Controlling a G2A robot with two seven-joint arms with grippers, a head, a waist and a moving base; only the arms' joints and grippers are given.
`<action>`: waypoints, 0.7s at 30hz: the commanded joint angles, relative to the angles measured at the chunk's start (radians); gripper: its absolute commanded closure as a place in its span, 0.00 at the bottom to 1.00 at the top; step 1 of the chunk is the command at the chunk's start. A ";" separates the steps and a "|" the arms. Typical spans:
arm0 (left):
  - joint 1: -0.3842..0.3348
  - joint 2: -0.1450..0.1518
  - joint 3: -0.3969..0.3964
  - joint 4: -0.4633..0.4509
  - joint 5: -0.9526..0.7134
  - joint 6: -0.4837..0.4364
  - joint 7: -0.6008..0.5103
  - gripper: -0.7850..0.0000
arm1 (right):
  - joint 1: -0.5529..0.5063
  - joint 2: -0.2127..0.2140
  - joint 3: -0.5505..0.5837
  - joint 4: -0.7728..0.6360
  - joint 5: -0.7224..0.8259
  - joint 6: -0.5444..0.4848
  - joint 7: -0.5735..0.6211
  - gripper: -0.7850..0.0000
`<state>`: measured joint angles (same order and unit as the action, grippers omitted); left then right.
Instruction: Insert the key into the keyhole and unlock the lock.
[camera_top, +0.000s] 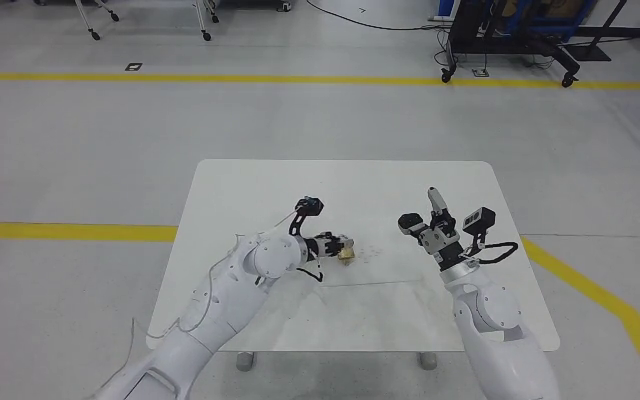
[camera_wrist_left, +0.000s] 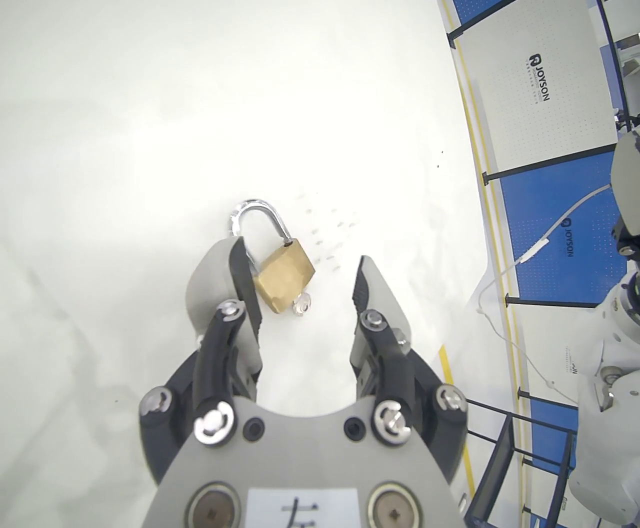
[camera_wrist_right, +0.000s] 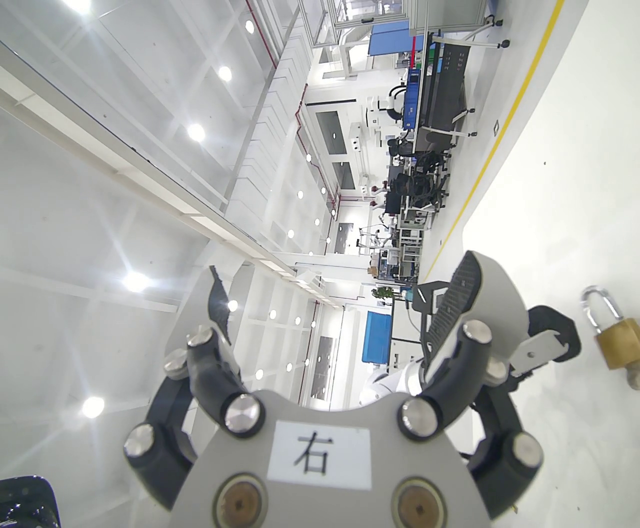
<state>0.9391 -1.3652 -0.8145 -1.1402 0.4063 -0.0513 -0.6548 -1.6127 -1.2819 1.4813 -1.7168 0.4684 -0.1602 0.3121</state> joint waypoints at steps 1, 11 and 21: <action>0.004 0.002 -0.013 -0.009 0.001 -0.018 0.027 0.00 | 0.000 0.000 0.000 0.000 0.000 0.000 0.000 0.00; 0.092 0.040 -0.137 -0.150 0.274 -0.115 0.467 0.00 | 0.015 0.002 0.021 -0.017 -0.060 -0.018 -0.037 0.00; 0.209 0.079 -0.244 -0.283 0.628 -0.018 0.679 0.00 | 0.060 0.021 0.218 -0.146 -0.319 -0.175 -0.160 0.00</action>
<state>1.1367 -1.2882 -1.0505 -1.4123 0.9918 -0.0904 0.0108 -1.5569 -1.2624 1.6754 -1.8505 0.1686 -0.3224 0.1639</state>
